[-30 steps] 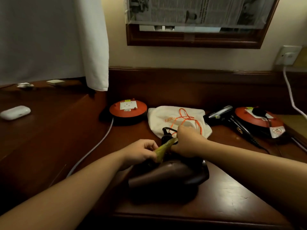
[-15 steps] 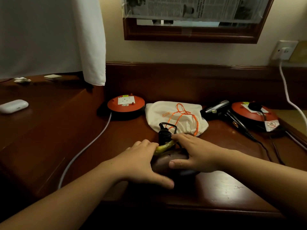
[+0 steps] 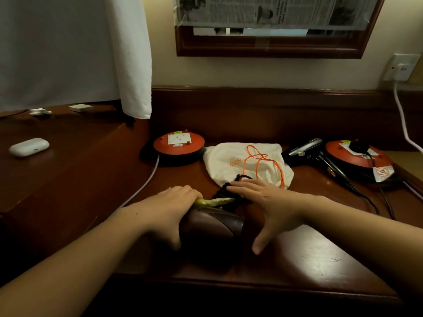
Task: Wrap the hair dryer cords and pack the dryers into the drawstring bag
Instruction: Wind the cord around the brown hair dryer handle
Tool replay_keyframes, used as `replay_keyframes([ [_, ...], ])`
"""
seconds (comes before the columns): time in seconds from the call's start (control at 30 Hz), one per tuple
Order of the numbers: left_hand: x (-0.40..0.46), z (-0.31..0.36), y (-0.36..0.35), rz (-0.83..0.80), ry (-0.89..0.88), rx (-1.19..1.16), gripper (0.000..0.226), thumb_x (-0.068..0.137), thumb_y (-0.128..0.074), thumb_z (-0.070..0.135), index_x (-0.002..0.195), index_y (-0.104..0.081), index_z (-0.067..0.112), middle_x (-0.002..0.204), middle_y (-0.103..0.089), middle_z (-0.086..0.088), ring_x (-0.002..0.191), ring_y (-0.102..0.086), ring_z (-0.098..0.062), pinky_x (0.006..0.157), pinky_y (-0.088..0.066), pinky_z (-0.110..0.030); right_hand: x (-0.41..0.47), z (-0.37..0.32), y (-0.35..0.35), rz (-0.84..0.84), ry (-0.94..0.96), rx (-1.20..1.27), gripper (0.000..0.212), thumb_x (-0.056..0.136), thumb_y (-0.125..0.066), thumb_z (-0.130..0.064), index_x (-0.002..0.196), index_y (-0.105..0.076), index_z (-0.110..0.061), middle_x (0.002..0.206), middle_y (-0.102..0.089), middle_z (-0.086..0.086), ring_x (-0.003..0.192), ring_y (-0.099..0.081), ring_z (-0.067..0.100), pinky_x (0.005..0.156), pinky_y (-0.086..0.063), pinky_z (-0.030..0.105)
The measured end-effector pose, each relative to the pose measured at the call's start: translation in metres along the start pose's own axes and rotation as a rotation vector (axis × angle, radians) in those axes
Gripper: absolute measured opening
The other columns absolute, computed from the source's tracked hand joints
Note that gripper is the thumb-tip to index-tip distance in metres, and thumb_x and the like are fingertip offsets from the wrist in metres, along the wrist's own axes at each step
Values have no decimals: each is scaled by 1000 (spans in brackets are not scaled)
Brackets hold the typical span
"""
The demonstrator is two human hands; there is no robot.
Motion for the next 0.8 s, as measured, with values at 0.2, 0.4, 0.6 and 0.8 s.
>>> replay_keyframes([
  [0.2,5,-2,-8,61,-43,-26,125,55,-90,54,156,-21,28,145,-34,11,136,-31,-12,116,-38,-35,19,39,-25,23,-166,23,103,88,-66,-50,164,2,-37,171,-15,-1,154,-20,25,125,-25,43],
  [0.4,6,-7,-12,123,-111,-45,114,52,-91,53,146,-30,30,128,-34,16,118,-34,-6,107,-45,-32,38,63,-29,23,-235,7,64,108,-38,-35,166,-12,-28,173,-14,-2,159,-8,19,128,-7,38],
  [0.6,-1,-21,-16,222,-156,-75,109,50,-92,51,141,-34,33,130,-33,18,122,-34,-4,109,-42,-27,51,62,-30,293,-258,102,55,100,-53,-12,154,-47,-20,154,-51,9,145,-40,29,120,-33,44],
  [0.8,-8,-31,-17,257,-170,-66,107,51,-91,53,140,-35,34,134,-34,16,126,-35,-7,111,-42,-33,39,46,-25,807,29,-92,58,68,-83,-12,119,-55,-13,123,-60,18,120,-49,38,94,-51,60],
])
Point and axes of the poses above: each hand's wrist, its own x-axis towards the middle knuckle, its own y-axis out of the back of the hand, z = x × y, the point moved 2 cm from there along x, towards the middle knuckle
